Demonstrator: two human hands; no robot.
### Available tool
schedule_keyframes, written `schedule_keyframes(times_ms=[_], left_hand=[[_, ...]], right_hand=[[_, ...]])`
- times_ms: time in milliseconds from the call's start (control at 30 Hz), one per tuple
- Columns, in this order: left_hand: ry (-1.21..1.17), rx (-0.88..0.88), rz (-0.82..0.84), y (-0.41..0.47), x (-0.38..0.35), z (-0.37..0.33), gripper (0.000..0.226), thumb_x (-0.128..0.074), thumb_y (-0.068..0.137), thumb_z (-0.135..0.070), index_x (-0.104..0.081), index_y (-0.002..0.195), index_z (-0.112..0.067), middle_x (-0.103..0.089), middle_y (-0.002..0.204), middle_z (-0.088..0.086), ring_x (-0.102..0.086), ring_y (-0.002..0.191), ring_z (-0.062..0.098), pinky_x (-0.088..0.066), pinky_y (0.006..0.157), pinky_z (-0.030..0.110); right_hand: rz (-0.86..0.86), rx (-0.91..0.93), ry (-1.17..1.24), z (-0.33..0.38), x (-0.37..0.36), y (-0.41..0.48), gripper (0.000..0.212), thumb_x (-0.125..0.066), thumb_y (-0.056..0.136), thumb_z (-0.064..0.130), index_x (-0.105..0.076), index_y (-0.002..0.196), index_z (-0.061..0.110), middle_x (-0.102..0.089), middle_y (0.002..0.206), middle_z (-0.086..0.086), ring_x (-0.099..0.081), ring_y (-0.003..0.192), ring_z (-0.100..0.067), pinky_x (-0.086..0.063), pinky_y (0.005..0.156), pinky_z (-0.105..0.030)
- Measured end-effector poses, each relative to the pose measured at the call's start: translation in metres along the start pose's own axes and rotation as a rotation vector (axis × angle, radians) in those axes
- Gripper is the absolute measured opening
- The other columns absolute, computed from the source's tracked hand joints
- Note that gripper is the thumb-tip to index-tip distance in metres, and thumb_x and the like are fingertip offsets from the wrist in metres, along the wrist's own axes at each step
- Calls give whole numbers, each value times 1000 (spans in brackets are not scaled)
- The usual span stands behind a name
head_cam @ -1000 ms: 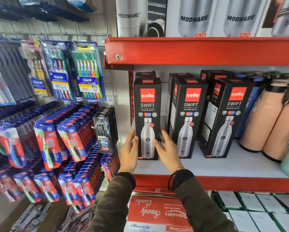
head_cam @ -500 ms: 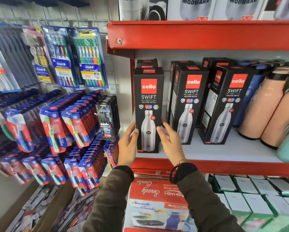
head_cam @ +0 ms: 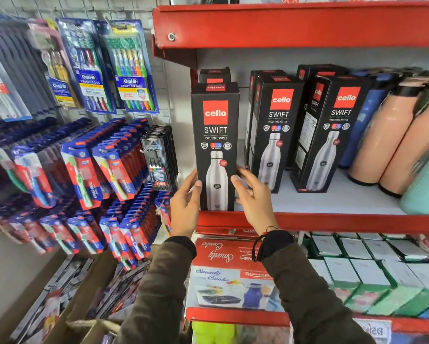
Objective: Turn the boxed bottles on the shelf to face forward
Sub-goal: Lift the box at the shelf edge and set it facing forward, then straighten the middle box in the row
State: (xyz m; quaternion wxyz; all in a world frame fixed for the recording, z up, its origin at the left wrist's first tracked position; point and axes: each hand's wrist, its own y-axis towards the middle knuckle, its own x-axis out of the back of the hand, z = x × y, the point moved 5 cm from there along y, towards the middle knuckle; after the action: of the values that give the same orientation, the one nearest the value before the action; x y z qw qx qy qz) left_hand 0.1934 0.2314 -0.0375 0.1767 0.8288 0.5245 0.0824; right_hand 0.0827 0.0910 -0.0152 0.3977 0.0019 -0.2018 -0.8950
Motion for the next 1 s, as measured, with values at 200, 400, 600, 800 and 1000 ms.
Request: schedule_keyframes(times_ms=[200,400,600,800,1000], left_hand=[[81,11,0,-3,1,3,37,-51,103,-36,-56,119,-70,-59,124,-47,-51,124,-22,-44,116,31],[110,-136,-353,-41,-13,0,45,-44,106,-34,-40,150,-27,-45,146,-13,-48,134,13,-44,112,42],[184,-304,-304,-68,-66,-14,35,-42,106,-26,-46,141,-22,-49,139,-5,-50,123,28,-41,106,48],[186,-339,-58,-67,-135,-31,38,-39,108,-16,-44,146,-18,-47,142,-4,-44,139,12,-35,118,30],[157,-107,11,-12,-169,-34,55,-35,110,-16,-15,161,-9,-15,170,3,-13,158,10,-9,127,22]], right_hand=[[0,20,5,-1,-6,-1,40,-55,101,37,-54,140,32,-62,126,26,-65,107,9,-54,102,-41],[-90,52,-36,-10,23,-6,36,-56,101,34,-54,137,33,-51,142,6,-55,116,9,-46,91,-6],[-210,84,-21,-14,78,-6,33,-55,103,25,-56,136,24,-51,140,-1,-56,125,-12,-46,97,-8],[-216,54,-26,-28,114,12,39,-54,103,24,-50,142,21,-47,146,-5,-53,131,-19,-45,104,-18],[-156,-47,-84,-40,116,48,53,-48,105,29,-33,154,16,-33,159,-8,-38,145,-24,-29,121,-43]])
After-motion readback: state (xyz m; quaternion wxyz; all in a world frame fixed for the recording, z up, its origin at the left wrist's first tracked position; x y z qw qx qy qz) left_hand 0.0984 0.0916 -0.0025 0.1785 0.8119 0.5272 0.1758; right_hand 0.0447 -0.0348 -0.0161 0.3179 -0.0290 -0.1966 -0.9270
